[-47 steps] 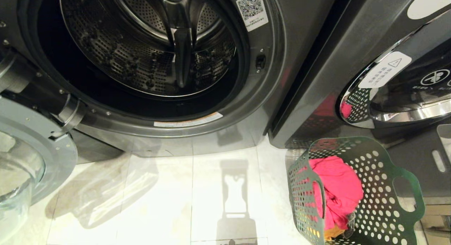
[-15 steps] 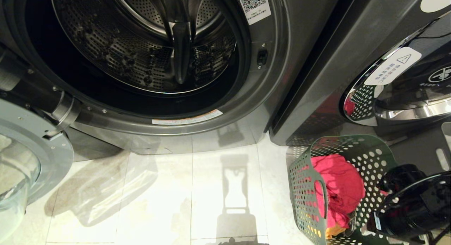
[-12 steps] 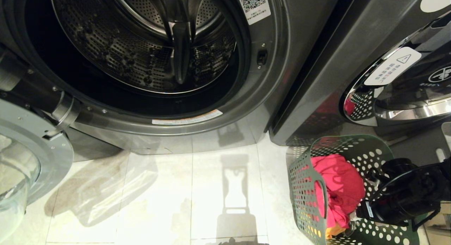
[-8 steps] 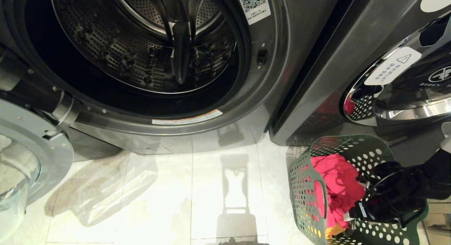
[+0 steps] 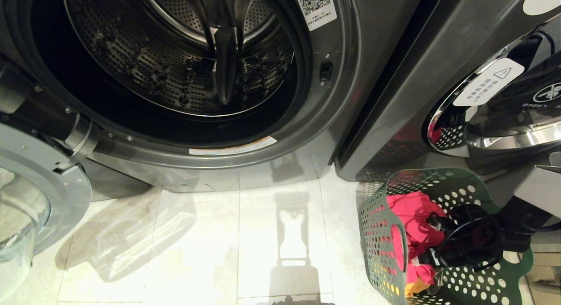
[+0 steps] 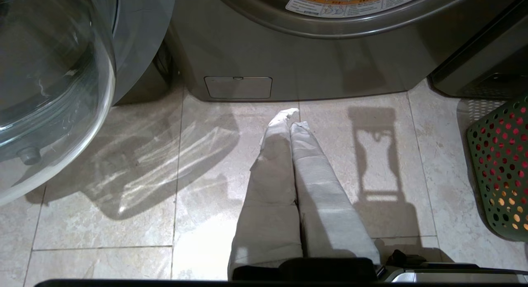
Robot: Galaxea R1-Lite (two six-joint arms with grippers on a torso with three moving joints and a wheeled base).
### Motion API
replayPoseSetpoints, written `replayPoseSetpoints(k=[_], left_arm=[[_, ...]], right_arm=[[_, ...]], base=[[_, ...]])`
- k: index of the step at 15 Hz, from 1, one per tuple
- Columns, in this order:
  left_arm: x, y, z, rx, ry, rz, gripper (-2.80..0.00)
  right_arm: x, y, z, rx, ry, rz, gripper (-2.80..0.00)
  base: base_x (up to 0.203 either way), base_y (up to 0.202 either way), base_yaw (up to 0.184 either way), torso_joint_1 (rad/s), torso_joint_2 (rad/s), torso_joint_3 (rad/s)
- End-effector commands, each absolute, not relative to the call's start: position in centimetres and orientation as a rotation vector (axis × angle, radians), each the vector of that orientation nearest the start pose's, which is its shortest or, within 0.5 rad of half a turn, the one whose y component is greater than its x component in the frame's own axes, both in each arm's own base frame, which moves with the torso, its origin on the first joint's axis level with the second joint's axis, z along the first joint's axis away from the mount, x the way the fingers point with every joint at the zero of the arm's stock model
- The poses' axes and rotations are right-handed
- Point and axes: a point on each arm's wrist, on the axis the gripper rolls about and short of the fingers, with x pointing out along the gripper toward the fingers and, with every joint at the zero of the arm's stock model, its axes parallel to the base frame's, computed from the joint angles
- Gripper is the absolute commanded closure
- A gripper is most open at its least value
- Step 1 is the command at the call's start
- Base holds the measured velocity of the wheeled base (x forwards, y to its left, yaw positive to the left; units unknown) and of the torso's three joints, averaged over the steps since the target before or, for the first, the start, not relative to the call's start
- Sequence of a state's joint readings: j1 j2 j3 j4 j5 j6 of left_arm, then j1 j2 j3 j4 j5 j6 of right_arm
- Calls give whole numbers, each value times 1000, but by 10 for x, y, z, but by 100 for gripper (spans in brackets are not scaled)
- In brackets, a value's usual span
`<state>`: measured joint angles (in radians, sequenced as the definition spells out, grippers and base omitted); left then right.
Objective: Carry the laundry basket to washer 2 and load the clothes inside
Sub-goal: Place the clothes into the washing machine
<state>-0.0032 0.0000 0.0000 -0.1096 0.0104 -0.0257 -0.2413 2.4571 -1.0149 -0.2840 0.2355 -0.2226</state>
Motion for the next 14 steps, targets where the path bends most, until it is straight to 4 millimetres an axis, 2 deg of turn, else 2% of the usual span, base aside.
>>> replayPoseSetpoints(k=[1, 4, 6, 8, 14], left_arm=[[-20, 0, 76, -27, -69, 7, 0], [-20, 0, 76, -27, -70, 7, 0], [-20, 0, 76, -27, -69, 7, 0], [-20, 0, 76, -27, -70, 7, 0], [-20, 0, 76, -27, -70, 7, 0]], right_arm=[[364, -83, -82, 66, 1104, 124, -280], [386, -84, -91, 12, 939, 115, -280], [393, -76, -106, -9, 898, 133, -280], [396, -64, -117, -21, 899, 162, -280], [410, -65, -135, -26, 919, 161, -280]], base=[[0, 0, 0, 0, 0, 0], [0, 0, 0, 0, 0, 0], [0, 0, 0, 0, 0, 0], [0, 0, 0, 0, 0, 0], [0, 0, 0, 0, 0, 0]])
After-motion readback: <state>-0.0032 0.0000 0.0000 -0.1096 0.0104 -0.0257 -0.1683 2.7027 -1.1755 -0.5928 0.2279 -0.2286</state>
